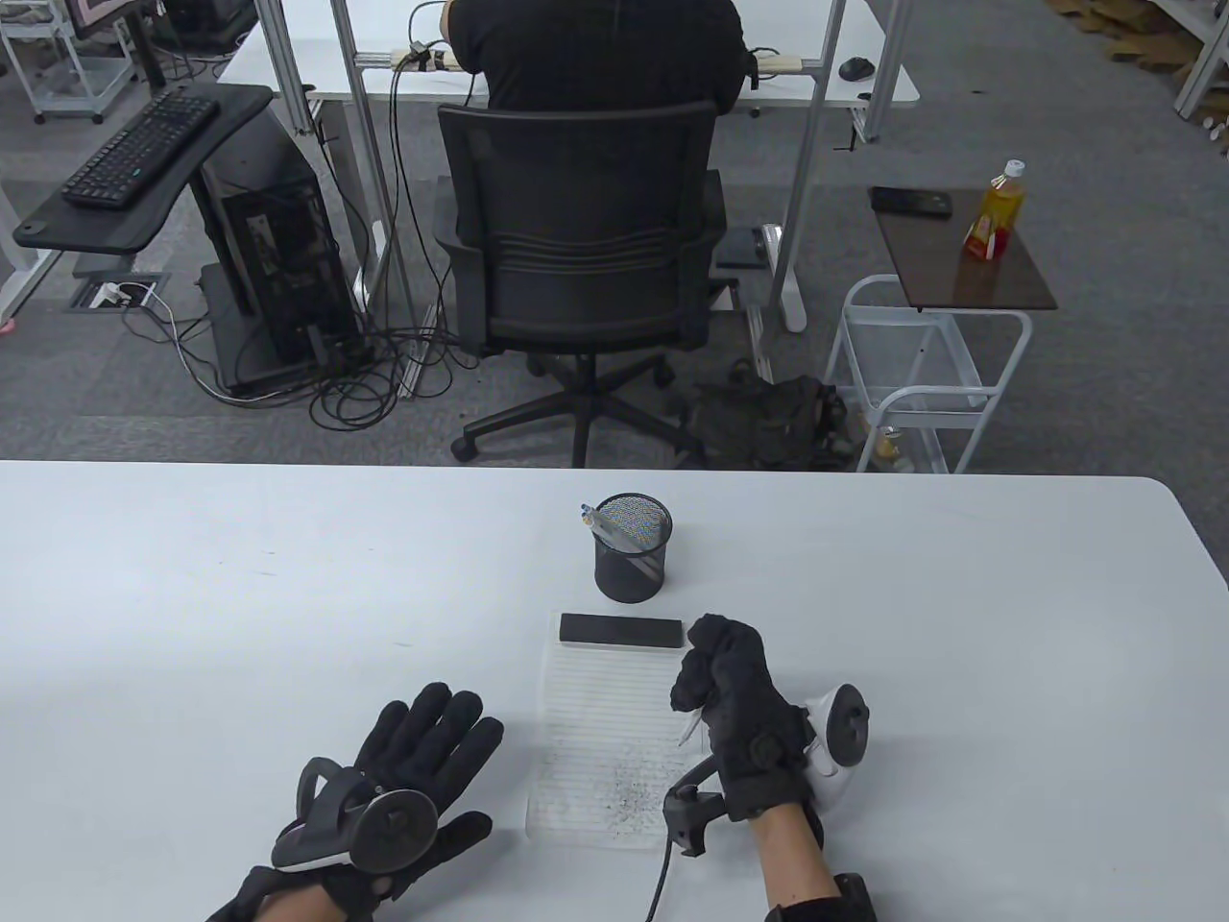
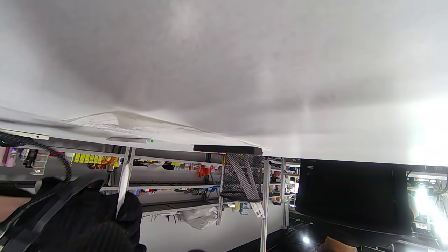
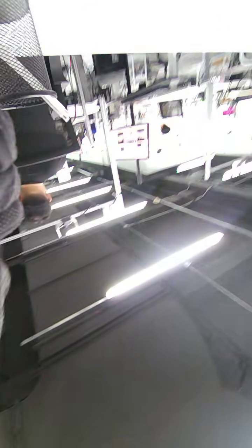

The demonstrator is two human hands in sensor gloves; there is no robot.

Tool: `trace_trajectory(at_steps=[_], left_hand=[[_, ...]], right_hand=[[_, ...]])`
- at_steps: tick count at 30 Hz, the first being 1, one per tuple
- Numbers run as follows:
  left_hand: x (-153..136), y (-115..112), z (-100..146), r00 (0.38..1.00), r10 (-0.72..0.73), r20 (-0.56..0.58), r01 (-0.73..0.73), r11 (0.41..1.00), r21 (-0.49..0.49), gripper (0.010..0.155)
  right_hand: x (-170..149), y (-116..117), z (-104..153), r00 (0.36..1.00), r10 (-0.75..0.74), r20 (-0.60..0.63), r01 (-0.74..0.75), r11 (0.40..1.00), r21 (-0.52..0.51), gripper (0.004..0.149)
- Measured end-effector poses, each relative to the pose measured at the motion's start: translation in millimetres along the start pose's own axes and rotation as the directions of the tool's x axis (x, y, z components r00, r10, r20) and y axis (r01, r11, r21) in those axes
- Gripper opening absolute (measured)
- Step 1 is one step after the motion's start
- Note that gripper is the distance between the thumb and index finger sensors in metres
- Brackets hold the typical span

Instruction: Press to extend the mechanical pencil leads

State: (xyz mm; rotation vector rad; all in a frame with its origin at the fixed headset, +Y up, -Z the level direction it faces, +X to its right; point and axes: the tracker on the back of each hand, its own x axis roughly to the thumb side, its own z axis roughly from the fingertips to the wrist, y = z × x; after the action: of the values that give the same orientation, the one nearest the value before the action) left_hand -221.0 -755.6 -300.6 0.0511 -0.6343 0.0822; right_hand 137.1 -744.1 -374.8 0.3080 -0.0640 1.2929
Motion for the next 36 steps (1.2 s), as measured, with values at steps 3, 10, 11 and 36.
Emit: trace_trajectory(at_steps=[3, 10, 11, 36], left_hand=[[-0.1, 0.6, 0.2, 1.000, -0.001, 0.001, 0.001, 1.000, 0.003, 0.086], [0.0, 0.5, 0.2, 1.000, -0.009, 0.000, 0.009, 1.000, 0.000, 0.086], [0.0, 1.0, 0.2, 1.000, -0.010, 0.001, 0.010, 1.000, 0.002, 0.086], [-3.3, -0.1, 1.2, 1.000, -0.006, -0.017, 0.006, 1.000, -0.006, 0.086]], right_hand=[[29.9, -16.9, -7.2, 0.941, 0.311, -0.136, -0.309, 0.950, 0.039, 0.055], [57.3, -58.9, -13.9, 0.562, 0.758, -0.330, -0.731, 0.642, 0.231, 0.052], [54.9, -66.1, -13.5, 0.517, 0.774, -0.364, -0.746, 0.617, 0.252, 0.052], [-7.0, -116.9, -31.1, -0.210, 0.930, -0.301, -0.882, -0.047, 0.469, 0.052]])
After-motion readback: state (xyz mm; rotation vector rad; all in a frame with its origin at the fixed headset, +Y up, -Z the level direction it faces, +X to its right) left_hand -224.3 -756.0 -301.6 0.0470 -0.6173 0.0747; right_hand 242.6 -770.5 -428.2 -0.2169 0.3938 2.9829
